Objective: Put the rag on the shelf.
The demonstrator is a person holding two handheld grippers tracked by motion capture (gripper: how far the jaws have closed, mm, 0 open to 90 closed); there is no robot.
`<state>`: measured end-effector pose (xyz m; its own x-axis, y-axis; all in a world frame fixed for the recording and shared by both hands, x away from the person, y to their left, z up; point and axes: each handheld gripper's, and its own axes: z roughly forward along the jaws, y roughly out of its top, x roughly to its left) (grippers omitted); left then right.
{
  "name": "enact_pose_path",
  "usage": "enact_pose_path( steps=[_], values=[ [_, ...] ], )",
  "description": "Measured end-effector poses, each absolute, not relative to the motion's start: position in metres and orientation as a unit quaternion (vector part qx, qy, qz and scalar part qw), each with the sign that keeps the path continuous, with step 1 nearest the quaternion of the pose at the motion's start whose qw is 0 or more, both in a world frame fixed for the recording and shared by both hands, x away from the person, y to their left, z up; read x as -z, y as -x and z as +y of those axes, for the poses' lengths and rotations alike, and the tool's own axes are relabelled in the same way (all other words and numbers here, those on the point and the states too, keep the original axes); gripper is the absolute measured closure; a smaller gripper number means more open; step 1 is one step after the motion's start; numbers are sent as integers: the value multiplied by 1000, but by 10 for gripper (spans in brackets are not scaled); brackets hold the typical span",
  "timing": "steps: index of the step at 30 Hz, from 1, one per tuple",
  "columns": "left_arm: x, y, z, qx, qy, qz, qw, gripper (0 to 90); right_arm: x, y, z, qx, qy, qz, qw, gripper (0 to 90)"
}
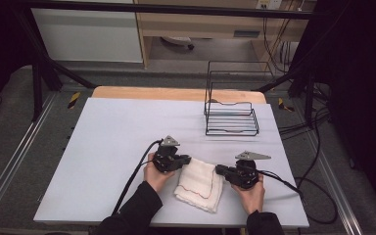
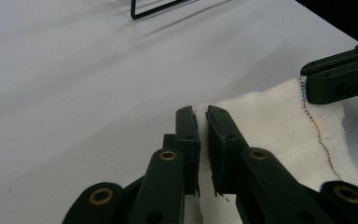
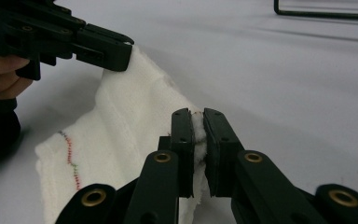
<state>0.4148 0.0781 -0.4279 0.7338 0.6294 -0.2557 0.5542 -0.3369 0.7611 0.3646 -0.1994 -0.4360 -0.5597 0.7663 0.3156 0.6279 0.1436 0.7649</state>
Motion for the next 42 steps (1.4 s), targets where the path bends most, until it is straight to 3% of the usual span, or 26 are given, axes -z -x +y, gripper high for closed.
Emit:
enact_pose_path(
  steps=[42],
  values=[
    [371,-372,104,-104,-763,322,551,829,378,-340,-194,-541,-382,725,188,836]
  ],
)
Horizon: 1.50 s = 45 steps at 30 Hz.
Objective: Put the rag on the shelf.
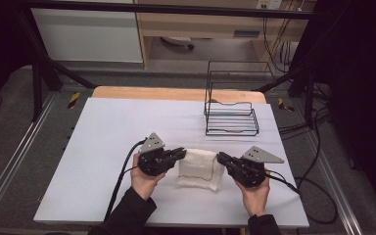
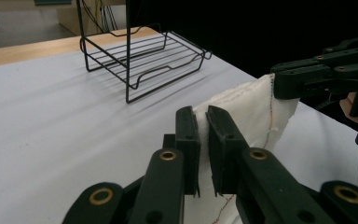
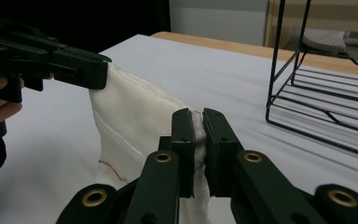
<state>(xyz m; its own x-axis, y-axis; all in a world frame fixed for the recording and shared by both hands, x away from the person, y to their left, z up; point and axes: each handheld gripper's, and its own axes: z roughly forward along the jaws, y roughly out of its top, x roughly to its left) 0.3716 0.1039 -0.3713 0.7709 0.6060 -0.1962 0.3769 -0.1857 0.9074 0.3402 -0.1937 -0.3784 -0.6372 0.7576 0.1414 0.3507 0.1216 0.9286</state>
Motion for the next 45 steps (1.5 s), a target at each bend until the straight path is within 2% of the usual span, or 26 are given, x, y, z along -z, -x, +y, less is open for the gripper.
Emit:
enact_pose_path(
  steps=[19,45],
  values=[
    [336,-367,103,-147,-731,309,591,829,341,-337,-193,-569,-358,701,237,837],
    [300,-378,95,-177,-700,304,621,828,304,-343,-195,-591,-350,669,283,838]
  ],
)
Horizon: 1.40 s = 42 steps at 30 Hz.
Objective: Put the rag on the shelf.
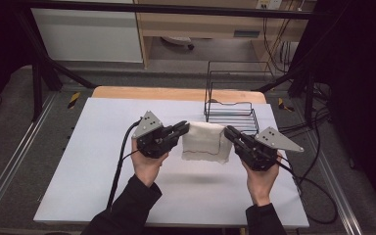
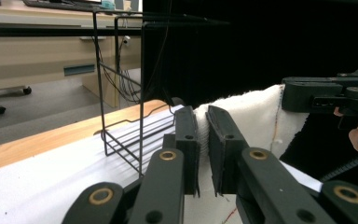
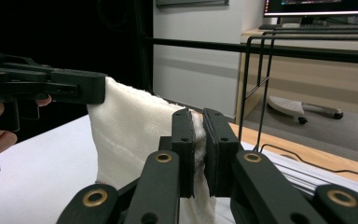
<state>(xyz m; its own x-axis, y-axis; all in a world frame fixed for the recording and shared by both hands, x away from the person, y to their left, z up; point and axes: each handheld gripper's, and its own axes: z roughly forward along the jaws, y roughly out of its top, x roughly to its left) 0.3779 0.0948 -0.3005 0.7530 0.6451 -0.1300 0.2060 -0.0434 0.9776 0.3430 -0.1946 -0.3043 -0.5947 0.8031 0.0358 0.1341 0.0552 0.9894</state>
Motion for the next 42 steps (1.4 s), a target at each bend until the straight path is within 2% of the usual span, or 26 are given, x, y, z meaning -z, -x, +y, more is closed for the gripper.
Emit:
enact_pose_path(
  steps=[42],
  values=[
    [233,-418,63,-204,-663,283,662,829,231,-373,-216,-606,-347,624,350,840]
  ],
)
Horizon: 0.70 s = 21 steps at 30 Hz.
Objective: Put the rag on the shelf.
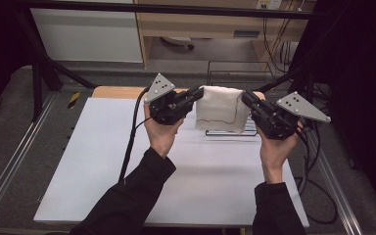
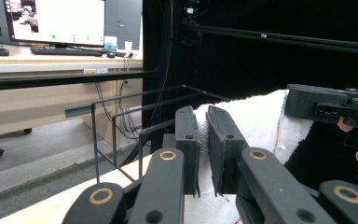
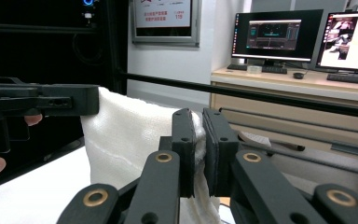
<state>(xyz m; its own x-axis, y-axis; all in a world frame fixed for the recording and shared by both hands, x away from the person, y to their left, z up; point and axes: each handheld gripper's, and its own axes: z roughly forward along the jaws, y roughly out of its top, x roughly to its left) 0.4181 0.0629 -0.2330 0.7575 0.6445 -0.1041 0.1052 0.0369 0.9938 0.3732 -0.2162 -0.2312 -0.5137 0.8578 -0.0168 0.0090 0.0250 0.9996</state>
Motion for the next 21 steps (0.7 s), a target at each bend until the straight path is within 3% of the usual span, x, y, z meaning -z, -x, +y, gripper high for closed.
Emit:
enact_pose_path(
  steps=[21],
  values=[
    [205,-441,42,-210,-651,277,675,829,199,-390,-230,-606,-353,608,372,841]
  ],
)
